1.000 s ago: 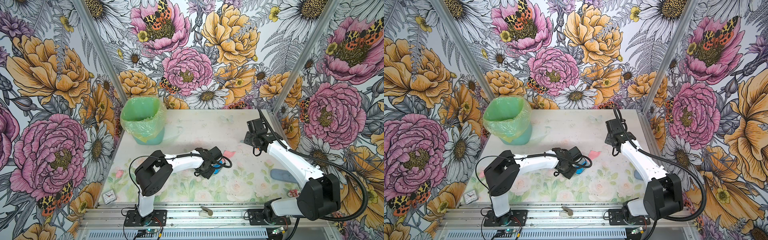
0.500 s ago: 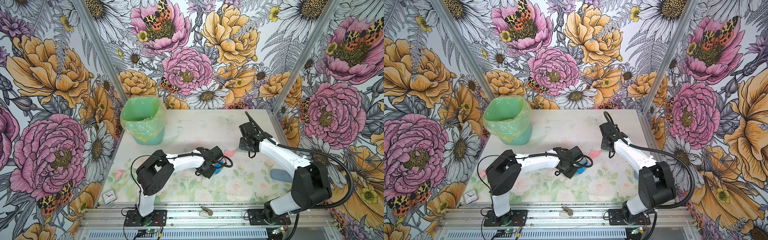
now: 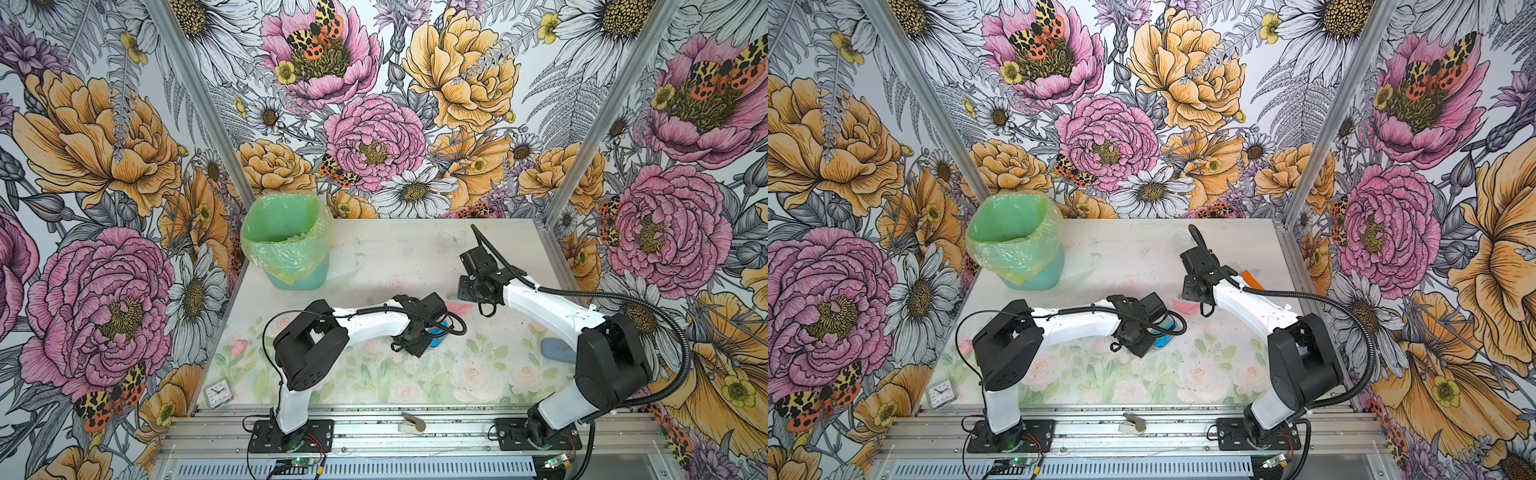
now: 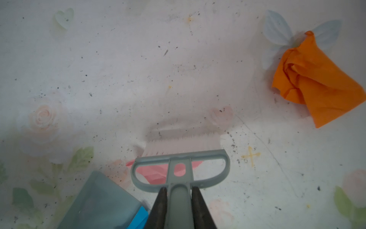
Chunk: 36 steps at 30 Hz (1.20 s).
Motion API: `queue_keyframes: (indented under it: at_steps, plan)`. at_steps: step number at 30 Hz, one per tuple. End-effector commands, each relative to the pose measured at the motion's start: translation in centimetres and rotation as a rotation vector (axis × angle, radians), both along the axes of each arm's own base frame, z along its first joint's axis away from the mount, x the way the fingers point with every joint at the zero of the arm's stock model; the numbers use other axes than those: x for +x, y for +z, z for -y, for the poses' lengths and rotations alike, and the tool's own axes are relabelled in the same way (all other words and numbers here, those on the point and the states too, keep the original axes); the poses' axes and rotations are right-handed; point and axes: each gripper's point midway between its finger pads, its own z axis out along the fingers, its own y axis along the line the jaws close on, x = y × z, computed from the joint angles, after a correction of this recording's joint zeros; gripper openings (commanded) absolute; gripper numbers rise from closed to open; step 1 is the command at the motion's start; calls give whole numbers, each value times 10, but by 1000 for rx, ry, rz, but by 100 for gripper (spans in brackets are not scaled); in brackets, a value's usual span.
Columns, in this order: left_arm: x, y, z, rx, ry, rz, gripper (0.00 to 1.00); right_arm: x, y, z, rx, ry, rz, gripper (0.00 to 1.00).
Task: Sweep away the paper scraps from the table
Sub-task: 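Sweep the pink scrap with the right brush into the dustpan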
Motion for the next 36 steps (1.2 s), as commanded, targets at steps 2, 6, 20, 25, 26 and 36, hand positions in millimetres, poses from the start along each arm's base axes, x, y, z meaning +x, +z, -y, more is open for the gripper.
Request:
queue_keyframes:
  at_steps: [2,6,20,25,26,36]
  plan:
    - [0,-1,11,-16,-24,-8,5,-16,-3,-32,123,53,-58,0]
    - [0,-1,13,-20,-29,-11,5,-24,0,-38,160,54,-67,0]
    - [-2,-2,15,-19,-37,-10,4,25,70,26,116,-97,163,0]
    - [-2,-1,16,-22,-41,-8,4,20,65,51,41,-141,143,0]
    - [-2,0,17,-23,-41,-7,4,17,60,53,29,-144,129,0]
    - [-1,-1,18,-25,-43,-9,4,-11,7,32,36,-95,-22,0]
